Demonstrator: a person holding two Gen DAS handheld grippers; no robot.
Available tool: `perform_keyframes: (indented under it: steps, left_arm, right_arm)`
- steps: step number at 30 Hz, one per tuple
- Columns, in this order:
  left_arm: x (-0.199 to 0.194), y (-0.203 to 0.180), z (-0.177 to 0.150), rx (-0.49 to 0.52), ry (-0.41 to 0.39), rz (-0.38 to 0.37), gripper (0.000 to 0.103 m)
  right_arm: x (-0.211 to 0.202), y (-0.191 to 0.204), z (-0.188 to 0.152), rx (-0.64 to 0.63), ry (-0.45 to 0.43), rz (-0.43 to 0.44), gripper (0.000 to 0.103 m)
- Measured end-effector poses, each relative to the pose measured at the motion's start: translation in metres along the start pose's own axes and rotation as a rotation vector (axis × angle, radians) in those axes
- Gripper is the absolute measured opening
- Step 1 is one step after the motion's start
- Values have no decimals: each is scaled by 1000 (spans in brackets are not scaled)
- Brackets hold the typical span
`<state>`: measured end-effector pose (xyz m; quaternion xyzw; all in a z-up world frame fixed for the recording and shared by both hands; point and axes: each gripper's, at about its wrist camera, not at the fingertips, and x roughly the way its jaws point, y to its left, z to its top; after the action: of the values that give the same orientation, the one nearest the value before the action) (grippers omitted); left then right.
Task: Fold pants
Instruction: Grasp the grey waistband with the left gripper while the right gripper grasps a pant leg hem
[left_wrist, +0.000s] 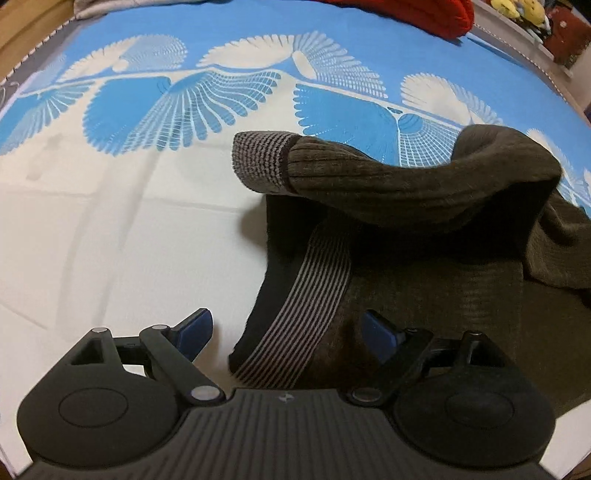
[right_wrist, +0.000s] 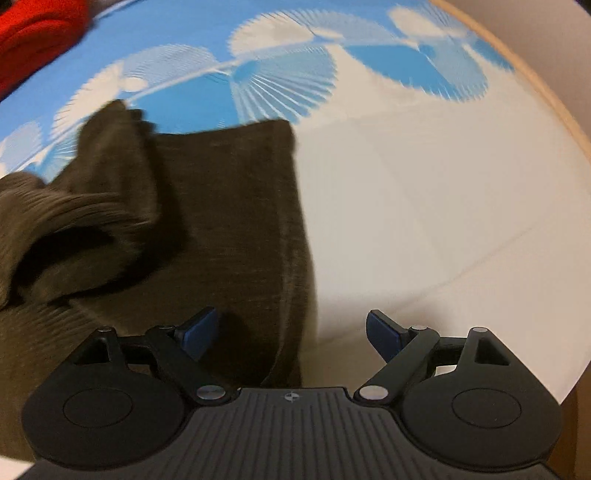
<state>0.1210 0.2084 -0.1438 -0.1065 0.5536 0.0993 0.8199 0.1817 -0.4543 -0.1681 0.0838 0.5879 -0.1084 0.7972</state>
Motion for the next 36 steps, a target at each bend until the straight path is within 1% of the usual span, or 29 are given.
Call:
perform_keyframes:
  steps: [2, 5, 7, 8, 9, 10, 11, 12, 13, 14, 15, 16, 18, 21, 24, 26, 28, 30, 32, 33, 34, 36]
  left_arm:
    - [10, 2, 4, -27, 16, -10, 91]
    - [25, 2, 7, -52, 64, -10, 91]
    - [35, -1, 8, -43, 99, -28, 91]
    - [39, -5, 7, -28, 117, -46, 91]
    - [40, -9, 7, -6, 125, -44, 92]
    - [41, -16, 5, 33, 124, -20, 92]
    - [42, -20, 4, 69, 124, -3, 92]
    - [41, -23, 3, 87, 120, 4, 90]
    - [40, -24, 3, 93, 117, 8, 87]
    - [38, -23, 3, 94, 111, 16, 78]
    - [35, -21, 3, 95, 104, 22, 66]
    - [31, -20, 2, 94, 98, 16, 61]
    - [22, -18, 2, 100, 87, 5, 45]
    - [5, -21, -5, 144, 62, 1, 36]
    - [-17, -20, -11, 144, 37, -3, 28]
    - [-36, -19, -14, 146, 18, 6, 27]
    - [-49, -19, -19, 177, 36, 36, 27]
    - [-57, -21, -28, 199, 85, 62, 27]
    - [-64, -31, -38, 249, 119, 86, 27]
    - [-68, -34, -44, 257, 116, 99, 28]
    - [-69, -35, -47, 245, 107, 103, 28]
    - [-69, -35, -47, 229, 107, 82, 33]
  right_arm:
    - [8, -1, 0, 9, 34, 12, 88]
    - [15, -1, 2, -11, 46, 13, 88]
    - [13, -1, 0, -19, 46, 10, 88]
    - [12, -1, -1, -16, 48, 12, 87]
    - [12, -2, 0, -12, 52, 23, 86]
    - [13, -2, 2, -6, 55, 47, 79]
    - [12, -3, 2, 2, 56, 74, 63]
    - [9, -4, 2, 11, 58, 101, 52]
    - [6, -4, 2, 16, 56, 118, 28]
    - [2, -4, 1, 14, 48, 108, 8]
    - [-2, -4, 0, 13, 36, 98, 8]
    - [-7, -7, 0, 25, 19, 109, 8]
    - [-21, -14, -2, 65, -20, 140, 8]
    - [-39, -26, -4, 111, -74, 161, 7]
    - [-50, -38, -10, 141, -97, 165, 7]
    - [-58, -43, -18, 148, -100, 141, 7]
    - [-60, -46, -26, 140, -57, 97, 7]
    - [-53, -41, -36, 66, 31, 36, 7]
    - [-44, -34, -49, -34, 132, 44, 7]
    - [-43, -32, -52, -71, 146, 47, 7]
    - [-45, -32, -51, -82, 131, 51, 7]
    - [-54, -46, -44, -6, 67, 107, 9]
